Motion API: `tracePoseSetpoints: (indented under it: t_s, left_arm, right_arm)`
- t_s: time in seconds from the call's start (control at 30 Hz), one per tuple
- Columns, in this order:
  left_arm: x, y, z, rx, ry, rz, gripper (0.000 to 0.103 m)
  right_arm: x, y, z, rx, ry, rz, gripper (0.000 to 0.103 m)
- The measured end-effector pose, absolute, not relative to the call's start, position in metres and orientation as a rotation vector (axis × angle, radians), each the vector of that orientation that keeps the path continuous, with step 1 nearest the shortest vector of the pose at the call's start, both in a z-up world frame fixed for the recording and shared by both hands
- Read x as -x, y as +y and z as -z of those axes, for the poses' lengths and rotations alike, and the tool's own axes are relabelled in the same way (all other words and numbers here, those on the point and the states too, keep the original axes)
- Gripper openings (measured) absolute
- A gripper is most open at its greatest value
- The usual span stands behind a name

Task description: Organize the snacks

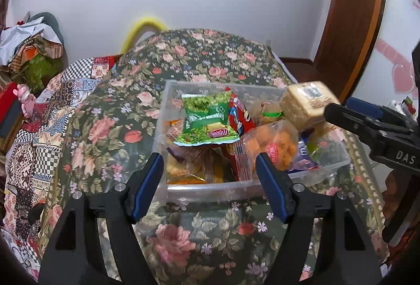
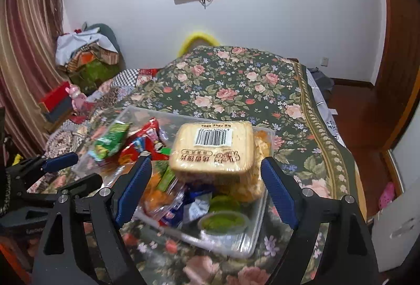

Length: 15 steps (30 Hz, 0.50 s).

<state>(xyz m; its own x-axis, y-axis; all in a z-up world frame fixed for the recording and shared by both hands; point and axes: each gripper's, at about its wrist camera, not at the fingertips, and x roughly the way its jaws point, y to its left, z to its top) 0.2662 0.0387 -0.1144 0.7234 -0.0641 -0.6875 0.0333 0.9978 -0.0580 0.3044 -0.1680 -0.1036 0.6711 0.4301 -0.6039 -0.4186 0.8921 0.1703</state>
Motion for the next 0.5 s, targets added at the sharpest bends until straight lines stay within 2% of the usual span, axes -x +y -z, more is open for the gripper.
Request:
tracePoseSetpoints:
  t_s: [0.3,0.5]
  left_arm:
    - [-0.204,0.043,0.045,0.064,0.569,0.046,0.072]
    - [-0.155,0.036,0.004,0.061,0.444,0.055,0.074]
  right_arm:
    - [-0.246,-0.190,0.054,-0.051,0.552,-0.496,0.083]
    - [-0.202,-0.200,0.021,-0.093,0.446,-0.503,0.087]
